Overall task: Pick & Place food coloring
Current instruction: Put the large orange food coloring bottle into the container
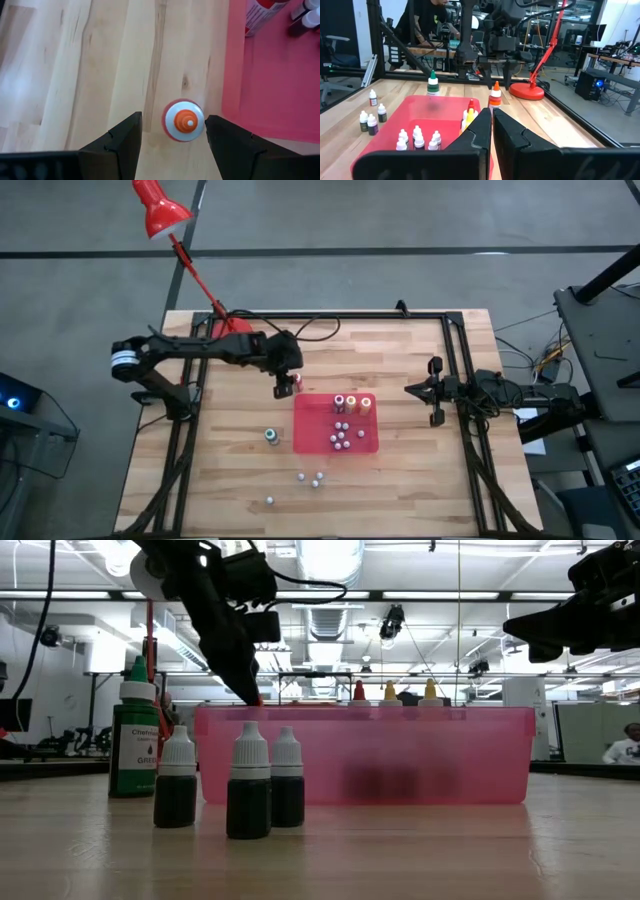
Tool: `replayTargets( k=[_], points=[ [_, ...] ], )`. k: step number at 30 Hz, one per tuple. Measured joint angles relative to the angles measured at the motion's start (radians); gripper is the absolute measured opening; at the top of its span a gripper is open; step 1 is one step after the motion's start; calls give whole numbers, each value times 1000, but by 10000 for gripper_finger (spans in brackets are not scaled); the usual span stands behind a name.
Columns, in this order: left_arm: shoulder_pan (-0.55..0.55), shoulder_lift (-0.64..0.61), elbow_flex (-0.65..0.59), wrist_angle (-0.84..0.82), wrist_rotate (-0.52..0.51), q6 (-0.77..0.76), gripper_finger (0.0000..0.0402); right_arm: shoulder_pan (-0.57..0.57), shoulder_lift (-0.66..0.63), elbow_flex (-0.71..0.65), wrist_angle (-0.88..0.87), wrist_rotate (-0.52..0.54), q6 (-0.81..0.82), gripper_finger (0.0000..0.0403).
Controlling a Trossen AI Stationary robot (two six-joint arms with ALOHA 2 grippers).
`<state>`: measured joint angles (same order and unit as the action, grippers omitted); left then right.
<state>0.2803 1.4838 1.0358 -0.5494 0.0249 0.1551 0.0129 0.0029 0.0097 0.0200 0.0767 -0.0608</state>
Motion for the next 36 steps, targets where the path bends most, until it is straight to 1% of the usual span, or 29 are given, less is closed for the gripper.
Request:
replayTargets(
  k=[12,19,36],
  points=[
    [1,13,0,8,1,-2,193,0,0,0,0,0,0,9],
    [1,13,0,9,40,-10,193,0,0,0,0,0,0,8],
    [1,13,-8,33,40,-10,193,0,0,0,0,0,0,9]
  ],
)
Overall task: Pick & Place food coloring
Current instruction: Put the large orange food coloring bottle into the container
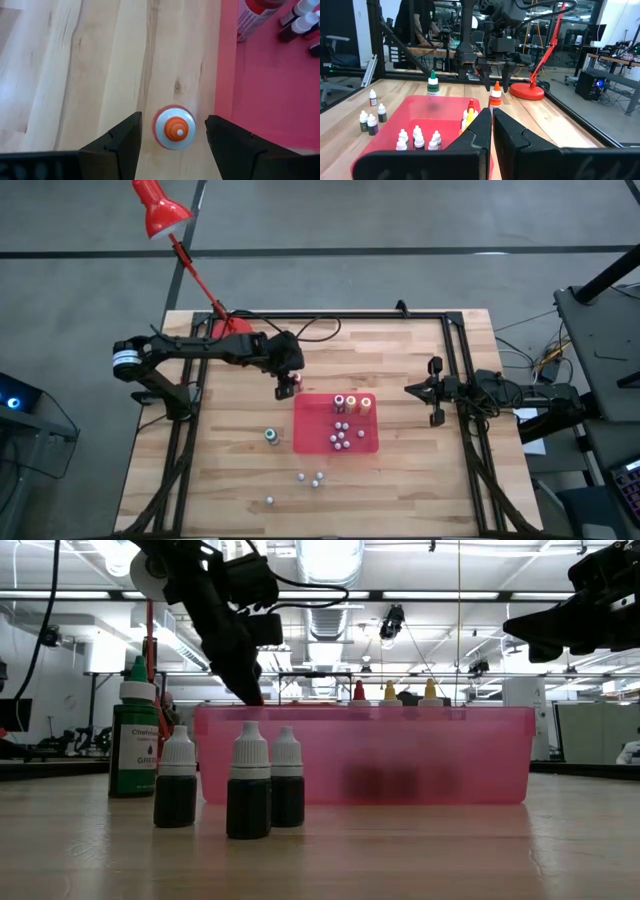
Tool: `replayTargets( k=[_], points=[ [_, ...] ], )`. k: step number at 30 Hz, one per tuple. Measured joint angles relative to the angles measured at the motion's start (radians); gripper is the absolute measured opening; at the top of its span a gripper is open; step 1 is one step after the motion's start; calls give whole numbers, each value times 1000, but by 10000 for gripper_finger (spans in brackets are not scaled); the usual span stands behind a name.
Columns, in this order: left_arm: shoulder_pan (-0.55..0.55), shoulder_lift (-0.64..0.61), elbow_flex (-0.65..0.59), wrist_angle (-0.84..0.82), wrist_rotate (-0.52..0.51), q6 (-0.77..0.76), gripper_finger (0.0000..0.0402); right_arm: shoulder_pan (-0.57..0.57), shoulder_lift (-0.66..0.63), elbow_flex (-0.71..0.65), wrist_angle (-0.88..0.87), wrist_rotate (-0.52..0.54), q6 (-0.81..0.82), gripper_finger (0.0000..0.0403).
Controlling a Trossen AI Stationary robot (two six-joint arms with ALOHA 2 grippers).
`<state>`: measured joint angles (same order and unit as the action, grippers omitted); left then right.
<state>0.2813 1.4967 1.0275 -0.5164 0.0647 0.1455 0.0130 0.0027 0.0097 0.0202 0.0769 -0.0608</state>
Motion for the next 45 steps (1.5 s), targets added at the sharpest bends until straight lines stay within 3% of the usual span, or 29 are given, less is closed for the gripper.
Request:
replayTargets(
  k=[18,36,45],
  points=[
    [0,51,24,12,-2,-7,190,0,0,0,0,0,0,9],
    [0,51,22,-7,0,-34,95,0,0,0,0,0,0,9],
    [0,52,90,-131,-53,0,95,0,0,0,0,0,0,9]
  ],
)
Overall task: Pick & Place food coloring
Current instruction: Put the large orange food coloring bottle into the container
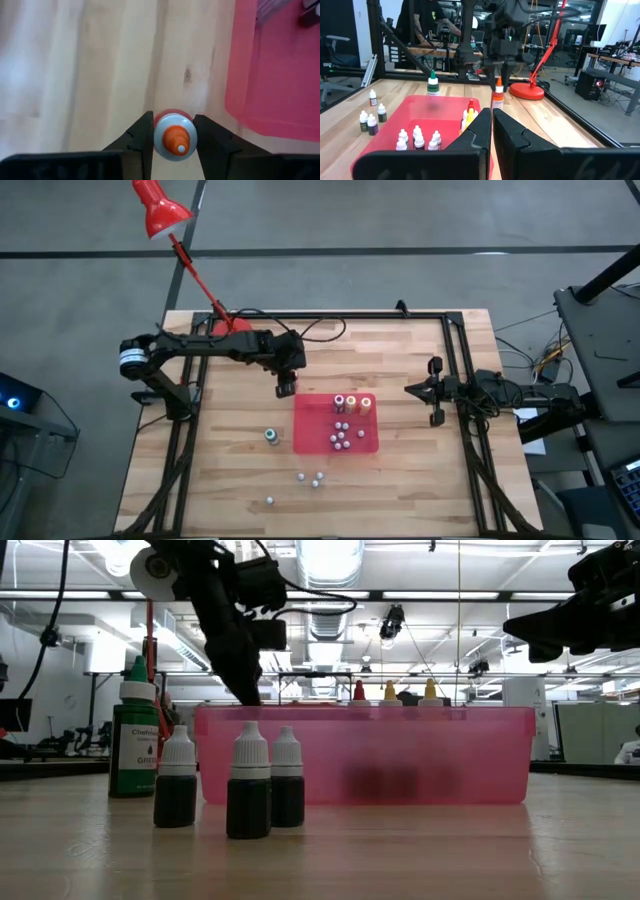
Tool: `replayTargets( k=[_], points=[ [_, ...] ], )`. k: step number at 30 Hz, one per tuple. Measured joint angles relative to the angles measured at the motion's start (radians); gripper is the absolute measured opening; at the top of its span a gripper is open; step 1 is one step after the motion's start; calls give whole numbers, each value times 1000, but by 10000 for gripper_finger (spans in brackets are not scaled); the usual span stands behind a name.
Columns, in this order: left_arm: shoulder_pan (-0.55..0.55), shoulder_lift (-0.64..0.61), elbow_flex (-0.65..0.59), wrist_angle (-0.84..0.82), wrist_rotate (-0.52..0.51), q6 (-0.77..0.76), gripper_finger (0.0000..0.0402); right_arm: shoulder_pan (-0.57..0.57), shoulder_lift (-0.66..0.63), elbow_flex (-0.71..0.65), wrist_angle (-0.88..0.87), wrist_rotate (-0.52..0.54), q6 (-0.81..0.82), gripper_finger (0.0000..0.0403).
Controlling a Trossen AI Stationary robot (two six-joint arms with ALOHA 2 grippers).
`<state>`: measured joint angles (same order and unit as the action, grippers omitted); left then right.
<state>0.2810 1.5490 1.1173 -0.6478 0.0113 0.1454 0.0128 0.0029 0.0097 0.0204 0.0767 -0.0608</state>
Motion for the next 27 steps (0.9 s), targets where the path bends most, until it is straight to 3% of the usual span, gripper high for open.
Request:
replayTargets(
  k=[15,27],
  points=[
    [-71,21,275,-181,-13,-14,96,0,0,0,0,0,0,9],
    [-204,95,361,-182,-2,-48,96,0,0,0,0,0,0,8]
  ],
)
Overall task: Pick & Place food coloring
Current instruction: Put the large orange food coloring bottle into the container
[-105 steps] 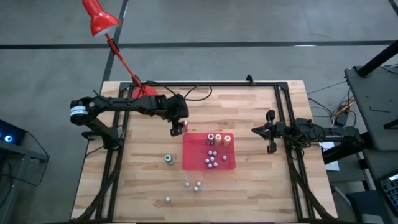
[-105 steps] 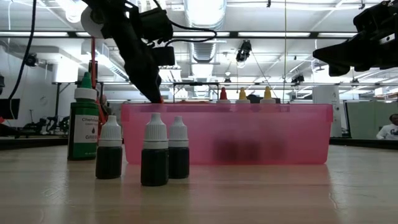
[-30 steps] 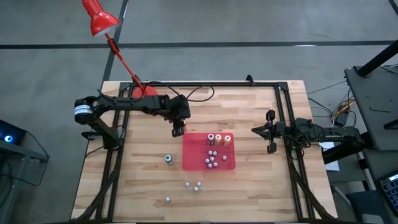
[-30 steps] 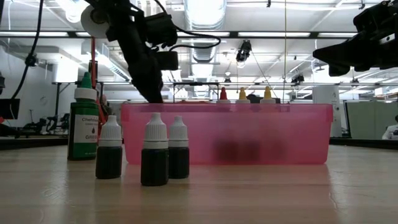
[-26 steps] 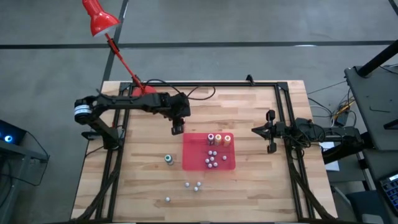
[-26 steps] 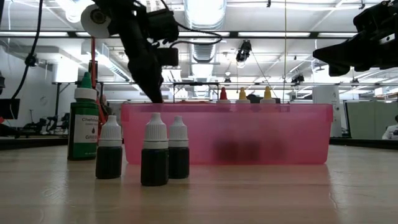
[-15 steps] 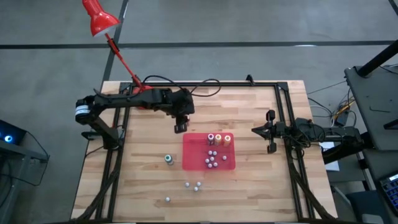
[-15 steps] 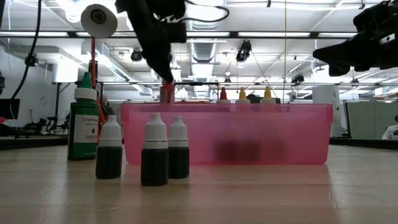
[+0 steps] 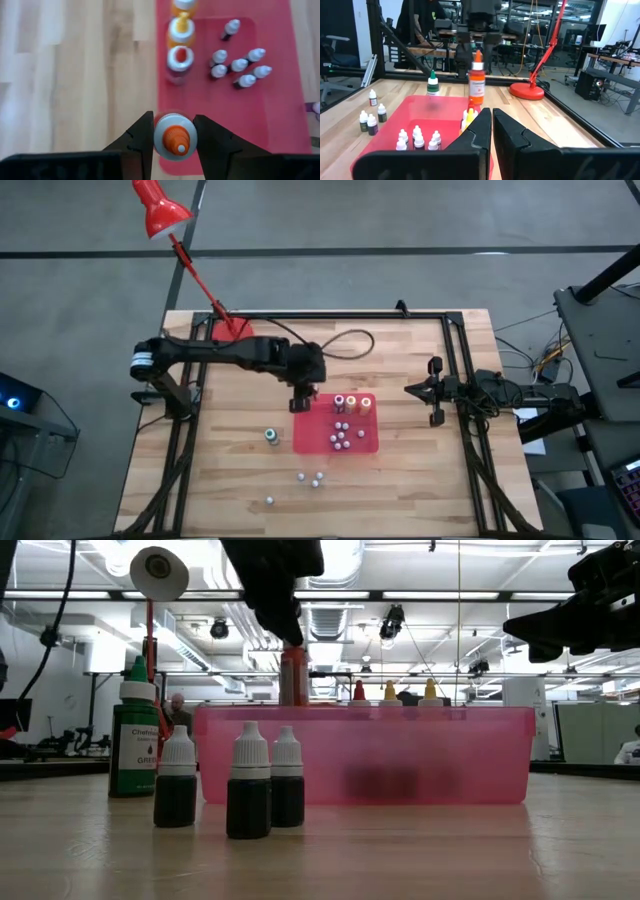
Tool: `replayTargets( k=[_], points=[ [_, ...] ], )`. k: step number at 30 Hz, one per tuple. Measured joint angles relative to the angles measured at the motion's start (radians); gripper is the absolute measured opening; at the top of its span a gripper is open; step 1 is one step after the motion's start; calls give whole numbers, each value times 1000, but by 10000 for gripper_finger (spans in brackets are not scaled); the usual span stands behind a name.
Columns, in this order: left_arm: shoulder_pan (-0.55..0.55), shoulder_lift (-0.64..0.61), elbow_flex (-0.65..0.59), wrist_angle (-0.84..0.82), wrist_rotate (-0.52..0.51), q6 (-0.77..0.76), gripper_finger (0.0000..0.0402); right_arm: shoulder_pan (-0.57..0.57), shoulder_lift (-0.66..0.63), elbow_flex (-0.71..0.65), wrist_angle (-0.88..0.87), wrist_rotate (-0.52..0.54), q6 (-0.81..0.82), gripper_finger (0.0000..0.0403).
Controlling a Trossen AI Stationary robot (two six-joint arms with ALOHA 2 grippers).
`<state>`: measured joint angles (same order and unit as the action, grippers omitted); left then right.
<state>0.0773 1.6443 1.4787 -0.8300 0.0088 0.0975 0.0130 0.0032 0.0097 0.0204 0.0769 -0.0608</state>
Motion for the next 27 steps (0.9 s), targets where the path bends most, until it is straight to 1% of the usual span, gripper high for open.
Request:
replayTargets(
  k=[7,18,27],
  points=[
    [-42,66,47,4,23,-4,96,0,0,0,0,0,0,9],
    [-41,151,54,34,20,32,96,0,0,0,0,0,0,9],
    [-41,188,54,76,21,37,96,0,0,0,0,0,0,9]
  ],
)
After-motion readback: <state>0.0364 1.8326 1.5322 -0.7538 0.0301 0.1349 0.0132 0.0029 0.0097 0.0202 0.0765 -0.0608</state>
